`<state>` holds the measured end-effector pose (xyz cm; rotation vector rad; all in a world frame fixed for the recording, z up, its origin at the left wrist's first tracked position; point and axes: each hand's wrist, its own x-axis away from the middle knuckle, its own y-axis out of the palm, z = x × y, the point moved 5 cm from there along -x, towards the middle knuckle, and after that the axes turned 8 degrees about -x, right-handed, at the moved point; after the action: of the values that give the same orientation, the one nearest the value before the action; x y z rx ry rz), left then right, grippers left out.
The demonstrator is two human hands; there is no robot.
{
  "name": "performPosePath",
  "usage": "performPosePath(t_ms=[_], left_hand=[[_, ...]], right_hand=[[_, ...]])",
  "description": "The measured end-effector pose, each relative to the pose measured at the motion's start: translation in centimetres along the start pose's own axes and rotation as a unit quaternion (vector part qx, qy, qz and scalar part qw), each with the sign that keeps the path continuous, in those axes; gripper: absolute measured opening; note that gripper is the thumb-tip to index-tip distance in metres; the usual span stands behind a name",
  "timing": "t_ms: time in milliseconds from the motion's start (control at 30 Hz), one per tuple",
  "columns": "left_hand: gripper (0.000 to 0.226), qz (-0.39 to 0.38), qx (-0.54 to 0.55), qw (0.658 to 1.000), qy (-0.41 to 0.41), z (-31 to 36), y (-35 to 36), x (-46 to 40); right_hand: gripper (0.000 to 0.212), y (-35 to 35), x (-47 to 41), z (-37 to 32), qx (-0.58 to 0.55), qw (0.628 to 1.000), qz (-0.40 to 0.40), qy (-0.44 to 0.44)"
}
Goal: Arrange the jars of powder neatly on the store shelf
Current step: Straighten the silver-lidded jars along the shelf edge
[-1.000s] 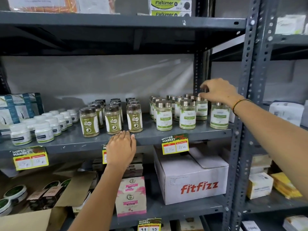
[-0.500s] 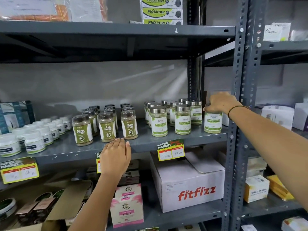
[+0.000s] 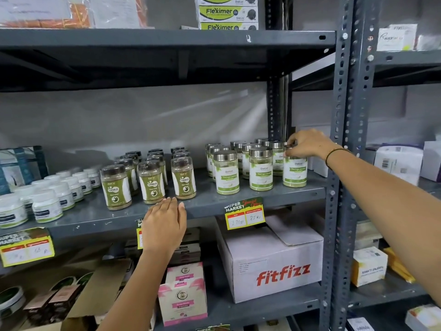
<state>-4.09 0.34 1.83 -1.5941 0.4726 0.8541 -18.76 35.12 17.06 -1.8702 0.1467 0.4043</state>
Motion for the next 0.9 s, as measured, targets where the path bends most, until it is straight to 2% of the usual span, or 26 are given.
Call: performPosePath(t_ms=[300, 467, 633, 733, 900], left_hand=[[0.046, 0.001, -0.003, 1.0, 0.0, 0.0, 0.0, 0.0], [0.046, 0.009, -0.004, 1.0, -0.001, 0.1, -0.1, 0.0], [0.042, 0.019, -0.008, 1.0, -0.001, 0.2, -0.2, 0.0], [0.041, 0.022, -0.012, 1.0, -0.002, 0.2, -0.3, 0.0], [0.041, 0.027, -0.013, 1.0, -0.001, 0.2, -0.1, 0.1]], right_hand=[[0.052, 0.2, -0.3, 0.5, -0.02, 1.0, -0.013, -0.007], [0.06, -0.1, 0.5, -1.9, -0.071, 0.99, 0.076, -0.099], [0.087, 1.6, 0.6, -5.4, -0.057, 0.987, 0.027, -0.145], [0.079, 2.7, 0.3, -6.1, -0.04, 0.988, 0.002, -0.151], [0.064, 3.1, 0.0, -6.2, -0.085, 0.986, -0.001, -0.147]])
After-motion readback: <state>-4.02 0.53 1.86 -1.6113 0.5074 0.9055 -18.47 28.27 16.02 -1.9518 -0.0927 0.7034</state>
